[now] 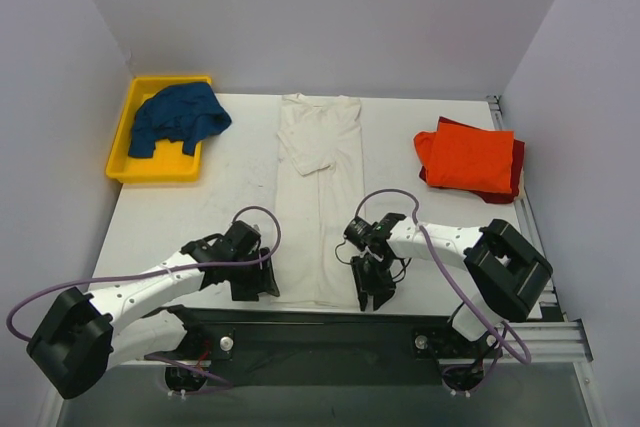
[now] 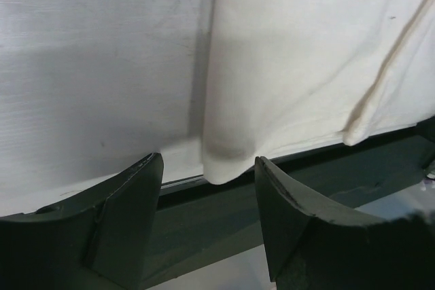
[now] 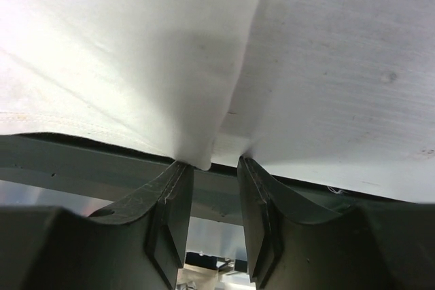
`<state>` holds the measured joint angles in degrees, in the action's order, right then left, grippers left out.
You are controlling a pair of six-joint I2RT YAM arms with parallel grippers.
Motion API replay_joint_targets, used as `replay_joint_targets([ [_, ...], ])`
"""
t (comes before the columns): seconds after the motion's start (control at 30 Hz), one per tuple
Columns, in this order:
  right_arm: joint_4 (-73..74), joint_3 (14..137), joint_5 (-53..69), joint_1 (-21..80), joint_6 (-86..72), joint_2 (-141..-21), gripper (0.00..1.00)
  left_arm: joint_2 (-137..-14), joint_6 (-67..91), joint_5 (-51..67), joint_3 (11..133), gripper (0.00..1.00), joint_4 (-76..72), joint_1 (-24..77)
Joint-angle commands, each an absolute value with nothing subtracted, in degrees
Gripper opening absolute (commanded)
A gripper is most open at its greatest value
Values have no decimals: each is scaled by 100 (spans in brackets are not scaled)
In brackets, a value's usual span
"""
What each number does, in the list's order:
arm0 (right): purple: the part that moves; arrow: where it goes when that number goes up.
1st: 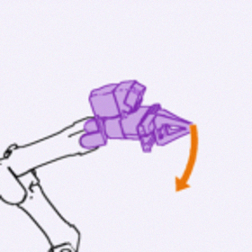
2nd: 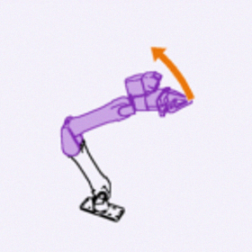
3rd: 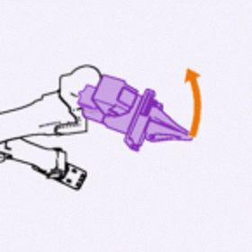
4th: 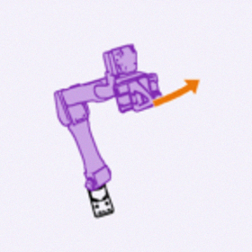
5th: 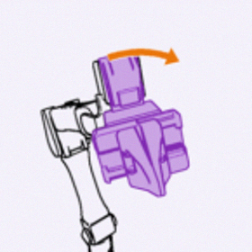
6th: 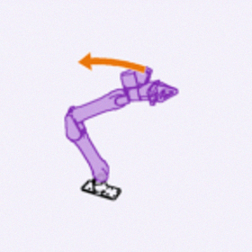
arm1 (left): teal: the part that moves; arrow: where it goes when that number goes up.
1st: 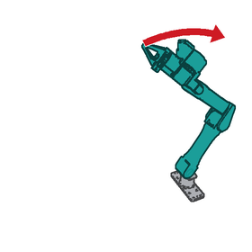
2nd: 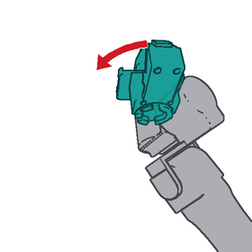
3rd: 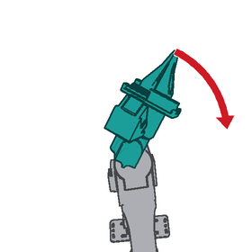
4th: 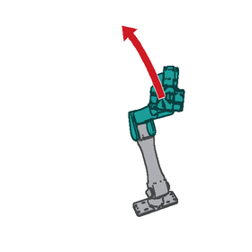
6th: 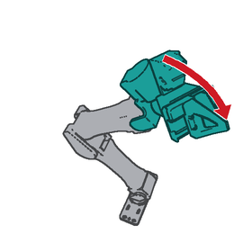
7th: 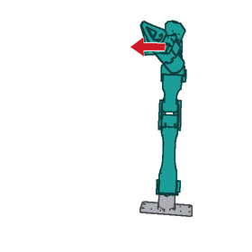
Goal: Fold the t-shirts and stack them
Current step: Grab the bottom of the folded rectangular tshirt with both arms
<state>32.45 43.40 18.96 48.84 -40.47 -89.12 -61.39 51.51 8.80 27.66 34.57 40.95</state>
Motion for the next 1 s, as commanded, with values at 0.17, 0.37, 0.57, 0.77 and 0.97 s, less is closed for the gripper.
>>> replay_joint_targets([
  [0.17, 3322, 4579, 1987, 4904, -4078, -8684, 40, -6337, 5256, 1239, 2540, 65, 2812, 4140],
  [0.37, 3287, 4588, 1916, 4904, -4034, -8920, 37, -6556, 5203, 1309, 2540, 55, 2830, 4131],
  [0.57, 3270, 4588, 1916, 4904, -4060, -8991, 21, -6794, 5115, 1345, 2575, 39, 2883, 4131],
  [0.77, 3252, 4579, 1960, 4913, -4096, -8991, 6, -6724, 5080, 1353, 2487, 20, 2909, 4131],
  [0.97, 3261, 4562, 2056, 4913, -4166, -8851, 0, -6505, 5054, 1406, 2391, 0, 2927, 4131],
])
